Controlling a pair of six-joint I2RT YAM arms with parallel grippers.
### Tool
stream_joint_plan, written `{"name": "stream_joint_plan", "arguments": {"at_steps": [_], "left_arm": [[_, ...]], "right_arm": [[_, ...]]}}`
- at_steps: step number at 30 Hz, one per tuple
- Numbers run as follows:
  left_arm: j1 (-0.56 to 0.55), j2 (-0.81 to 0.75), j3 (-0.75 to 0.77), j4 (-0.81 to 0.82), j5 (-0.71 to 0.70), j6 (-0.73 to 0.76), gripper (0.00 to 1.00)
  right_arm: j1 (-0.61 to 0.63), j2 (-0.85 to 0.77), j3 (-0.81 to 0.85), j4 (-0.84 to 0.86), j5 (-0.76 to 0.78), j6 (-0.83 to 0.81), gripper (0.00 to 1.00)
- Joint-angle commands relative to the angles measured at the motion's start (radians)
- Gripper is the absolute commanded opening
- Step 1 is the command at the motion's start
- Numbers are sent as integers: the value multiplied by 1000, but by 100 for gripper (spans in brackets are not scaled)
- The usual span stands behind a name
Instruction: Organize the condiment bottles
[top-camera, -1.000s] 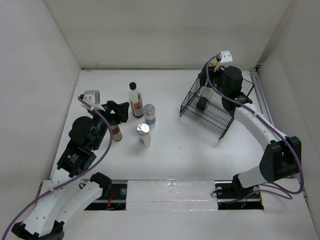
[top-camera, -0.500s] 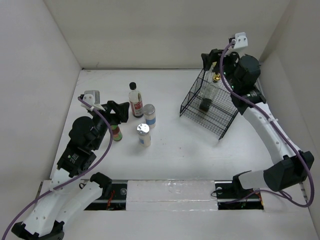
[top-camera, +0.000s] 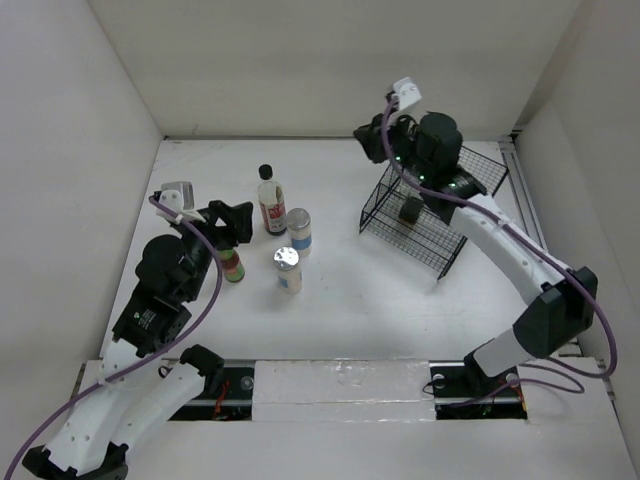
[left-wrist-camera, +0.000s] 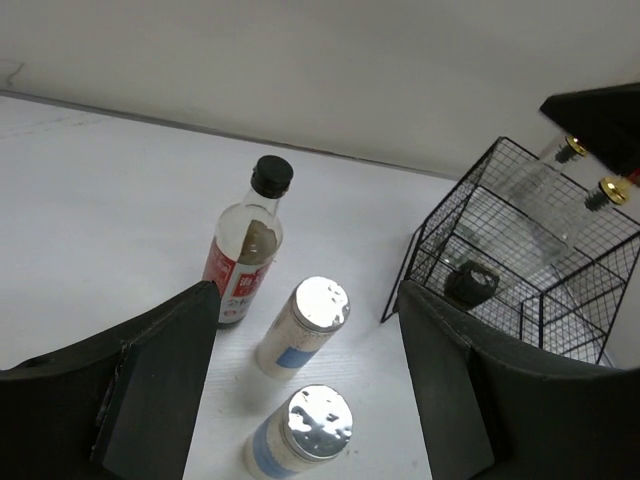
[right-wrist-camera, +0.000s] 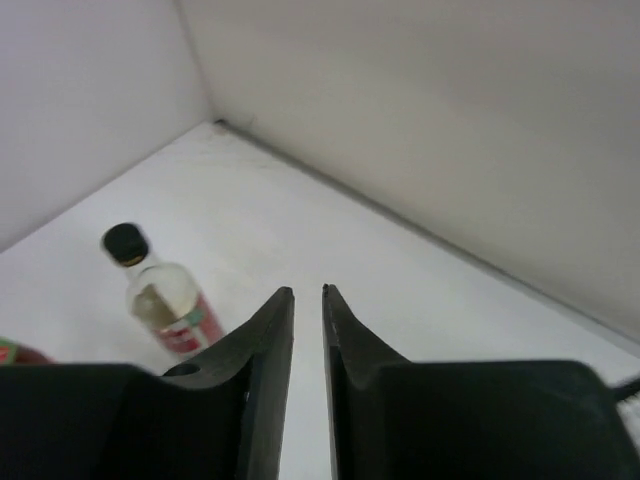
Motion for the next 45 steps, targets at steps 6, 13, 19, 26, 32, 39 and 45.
{"name": "stream_joint_plan", "arguments": {"at_steps": [6,13,19,26,32,39,45], "left_arm": [[11,-7,17,4,-148,-46,68],[11,-16,26,-16,-223,-87,68],[11,-25,26,-16,-234,-96,70],[20,-16,26,-7,-166,-76,71],[20,-16,26,-7,-157,-67,71],[20,-25,17,2,-148,-67,71],[20,-16,17,2,-128,-67,71]], "right_arm": [[169,207,122,-3,-120,-35,73],[219,399,276,-52,-163,-44,80],[260,509,395,-114,-188,-63,81],[281,632,543,-123,-188,-63,78],[291,700,616,-123,-177,-41,56],[291,602,553,24,-218,32,22],[269,384,553,106,-243,89,20]]}}
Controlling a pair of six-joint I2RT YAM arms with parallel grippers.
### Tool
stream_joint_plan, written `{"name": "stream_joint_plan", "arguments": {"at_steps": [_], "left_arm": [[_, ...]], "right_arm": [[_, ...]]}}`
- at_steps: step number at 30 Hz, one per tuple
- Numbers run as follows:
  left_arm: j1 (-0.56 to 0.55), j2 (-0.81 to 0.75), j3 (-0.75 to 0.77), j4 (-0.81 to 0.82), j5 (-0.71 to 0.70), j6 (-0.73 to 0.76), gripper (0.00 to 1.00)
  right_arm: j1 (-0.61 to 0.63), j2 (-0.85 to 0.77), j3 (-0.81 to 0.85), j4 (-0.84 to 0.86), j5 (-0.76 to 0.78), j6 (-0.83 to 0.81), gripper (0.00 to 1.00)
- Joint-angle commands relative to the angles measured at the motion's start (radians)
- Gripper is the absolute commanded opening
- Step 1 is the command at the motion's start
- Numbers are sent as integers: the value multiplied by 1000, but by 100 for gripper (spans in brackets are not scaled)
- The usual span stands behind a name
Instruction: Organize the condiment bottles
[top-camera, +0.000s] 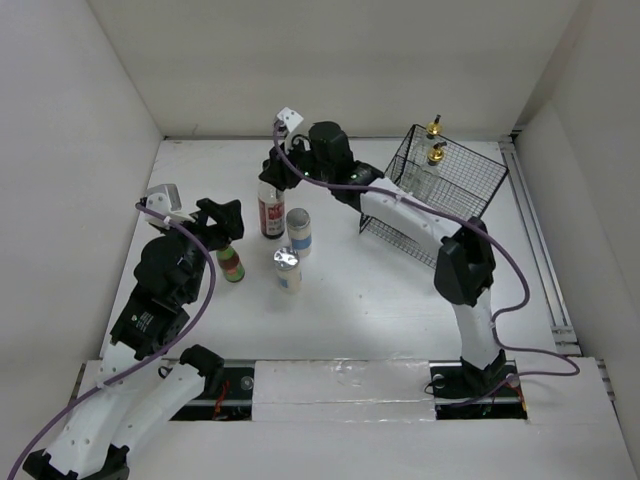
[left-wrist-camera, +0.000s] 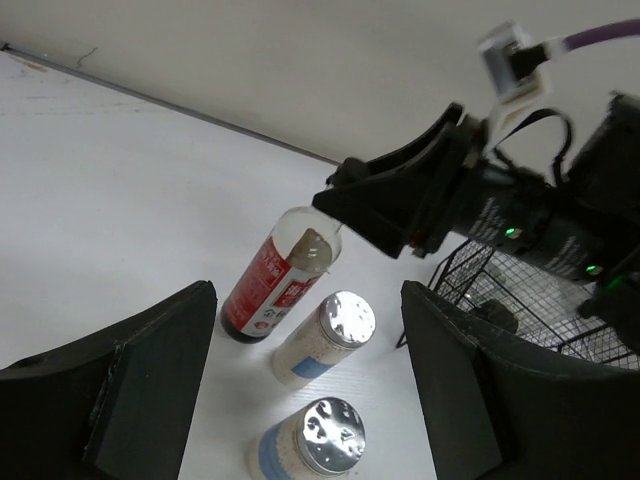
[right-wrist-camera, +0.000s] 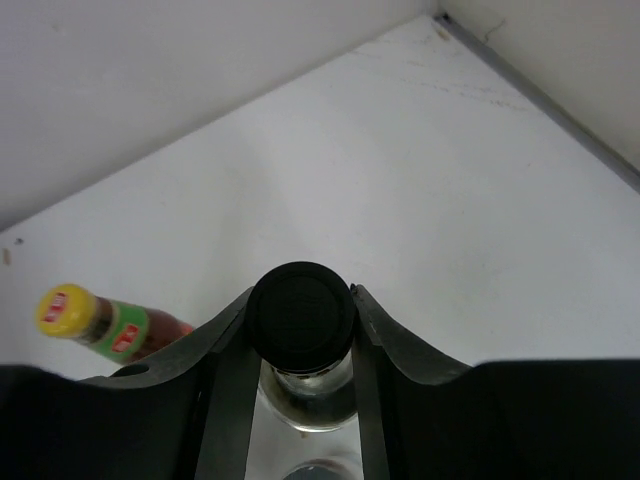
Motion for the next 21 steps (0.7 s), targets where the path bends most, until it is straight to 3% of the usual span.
{"name": "stream_joint_plan", "arguments": {"at_steps": [1,6,11,15,21], "left_arm": [[9,-1,16,39,42,10,71],[9,-1,16,77,172,44,73],[9,8,7,88,244,53,73],[9,19,7,88,267,53,73],[9,28,7,88,267,53,73]], "right_arm": [[-25,-269,53,248,-69,80,18],[-164,-460,-40,279,-83,156,18],[-313,-710,-170,270,38,165,18],[-469,-810,-190,203,120,177,17],[-643,-853,-107,114,120,209,17]]}}
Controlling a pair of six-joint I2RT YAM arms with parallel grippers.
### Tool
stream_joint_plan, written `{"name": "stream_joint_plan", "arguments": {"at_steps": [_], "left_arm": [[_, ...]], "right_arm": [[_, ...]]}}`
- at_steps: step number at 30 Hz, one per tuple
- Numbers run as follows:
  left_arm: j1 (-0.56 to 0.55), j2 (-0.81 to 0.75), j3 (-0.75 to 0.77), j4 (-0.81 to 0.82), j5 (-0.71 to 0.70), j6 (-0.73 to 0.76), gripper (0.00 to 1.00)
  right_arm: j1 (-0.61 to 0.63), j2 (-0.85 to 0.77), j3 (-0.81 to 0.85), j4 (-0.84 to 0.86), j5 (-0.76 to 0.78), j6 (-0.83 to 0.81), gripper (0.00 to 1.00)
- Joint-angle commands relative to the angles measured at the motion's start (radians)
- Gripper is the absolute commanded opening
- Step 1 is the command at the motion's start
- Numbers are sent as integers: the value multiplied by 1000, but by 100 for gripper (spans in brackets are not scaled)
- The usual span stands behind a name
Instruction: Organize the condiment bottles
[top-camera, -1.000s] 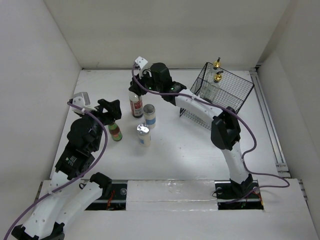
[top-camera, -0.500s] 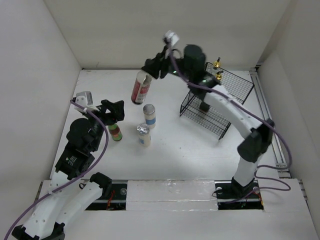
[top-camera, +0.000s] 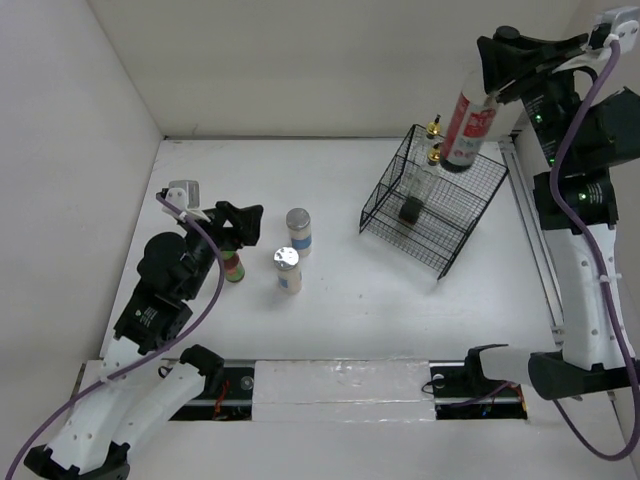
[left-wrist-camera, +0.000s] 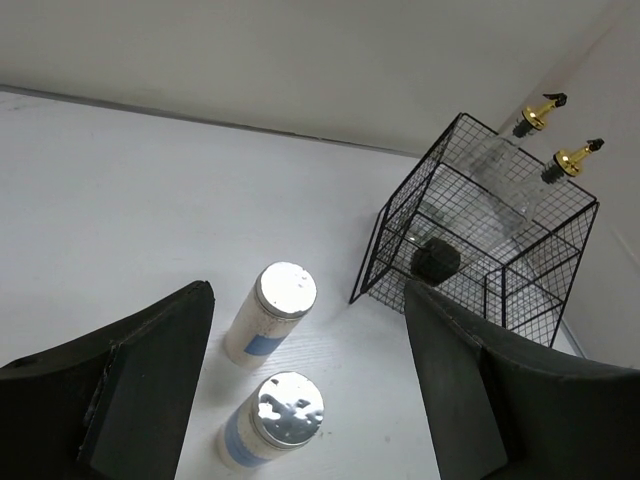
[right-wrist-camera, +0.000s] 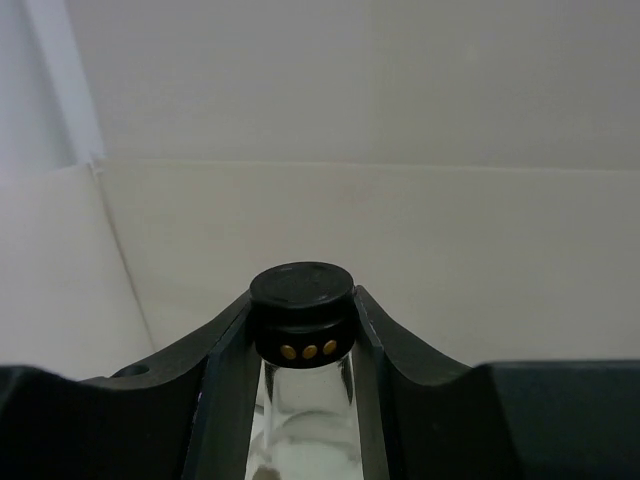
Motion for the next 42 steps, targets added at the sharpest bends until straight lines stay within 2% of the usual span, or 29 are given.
{"name": "stream_joint_plan", "arguments": {"at_steps": [1,7,12,30,42], "left_arm": [[3,2,7,50,21,13,73],[3,2,7,50,21,13,73],[3,2,7,50,30,13,73],[3,11,7,50,21,13,73],[3,30,7,50,11,13,73]], "right_arm": [[-96,-2,59,18,9,68,17],[-199,-86,-62,7,76,68,17],[-235,-65,-129,7,94,59,17],[-245,52,-184,45,185,-15,17],[-245,63,-322,147,225,-24,17]]}}
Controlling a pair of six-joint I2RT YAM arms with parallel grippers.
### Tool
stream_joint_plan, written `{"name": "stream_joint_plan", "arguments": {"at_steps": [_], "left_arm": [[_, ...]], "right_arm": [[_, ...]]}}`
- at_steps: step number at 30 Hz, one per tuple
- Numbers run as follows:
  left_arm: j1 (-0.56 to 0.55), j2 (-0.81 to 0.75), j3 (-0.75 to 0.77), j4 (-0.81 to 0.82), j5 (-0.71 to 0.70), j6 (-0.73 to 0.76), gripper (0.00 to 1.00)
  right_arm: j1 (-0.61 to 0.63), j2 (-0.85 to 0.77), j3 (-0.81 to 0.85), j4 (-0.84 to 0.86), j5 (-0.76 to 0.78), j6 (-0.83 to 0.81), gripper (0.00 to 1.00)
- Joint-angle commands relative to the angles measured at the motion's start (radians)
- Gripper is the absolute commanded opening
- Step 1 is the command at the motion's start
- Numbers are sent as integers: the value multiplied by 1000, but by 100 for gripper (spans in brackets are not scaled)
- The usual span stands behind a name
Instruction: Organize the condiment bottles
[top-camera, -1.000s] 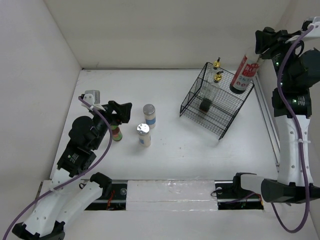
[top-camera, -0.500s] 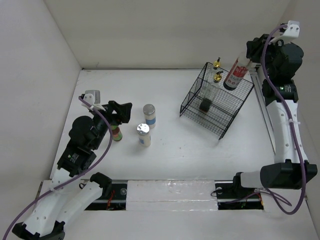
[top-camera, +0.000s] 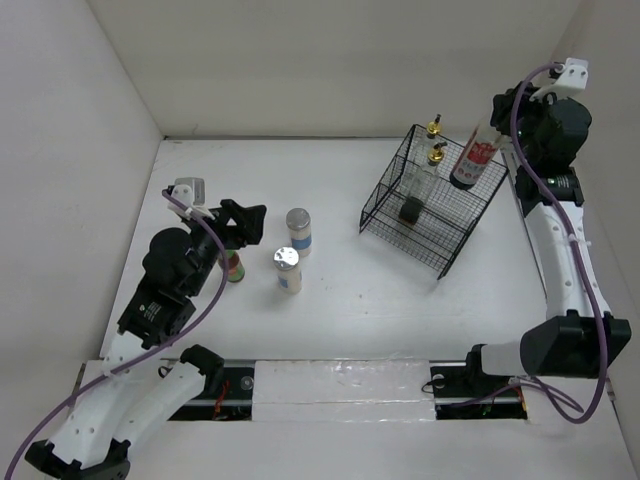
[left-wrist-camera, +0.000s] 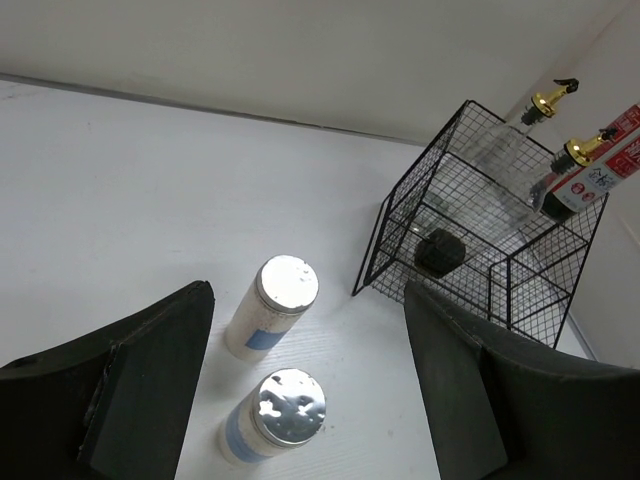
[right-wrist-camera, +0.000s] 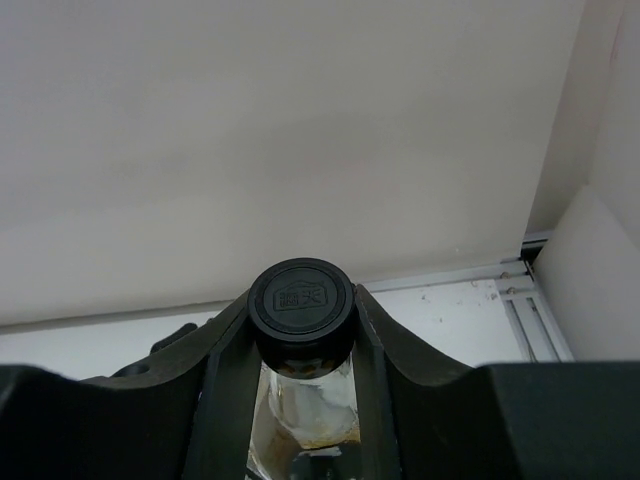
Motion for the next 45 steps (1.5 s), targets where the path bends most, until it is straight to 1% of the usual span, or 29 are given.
{"name": "stream_joint_plan", "arguments": {"at_steps": [1,7,13,16,20,25,29,33,36,37,39,43,45], "left_arm": [[3,2,7,50,0,12,73],[3,2,7,50,0,12,73],[3,11,7,50,0,12,73],[3,11,7,50,0,12,73],[3,11,7,50,0,12,73],[3,2,7,50,0,12,73],[3,2,-2,50,0,12,73],[3,2,-2,50,0,12,73],[3,2,-2,50,0,12,73],[3,2,-2,50,0,12,73],[3,2,-2,50,0,12,73],[3,2,-2,50,0,12,73],[3,2,-2,50,0,12,73]], "right_arm": [[-8,-28,-8,226,25,8,17],[-8,-60,-149,306,35,8,17],[1,-60,-211,317,83,8,17],[1,-69,-211,317,123,-2,17],[1,-69,-165,303,143,-11,17],[11,-11,-111,303,166,-20,17],[41,-1,-100,292,225,-43,17],[73,-1,-161,334,237,-54,17],[102,-11,-244,381,275,-63,17],[119,-11,-295,396,275,-63,17],[133,-20,-330,429,301,-63,17],[152,-9,-320,415,353,-72,17],[152,9,-262,388,354,-81,17]]}}
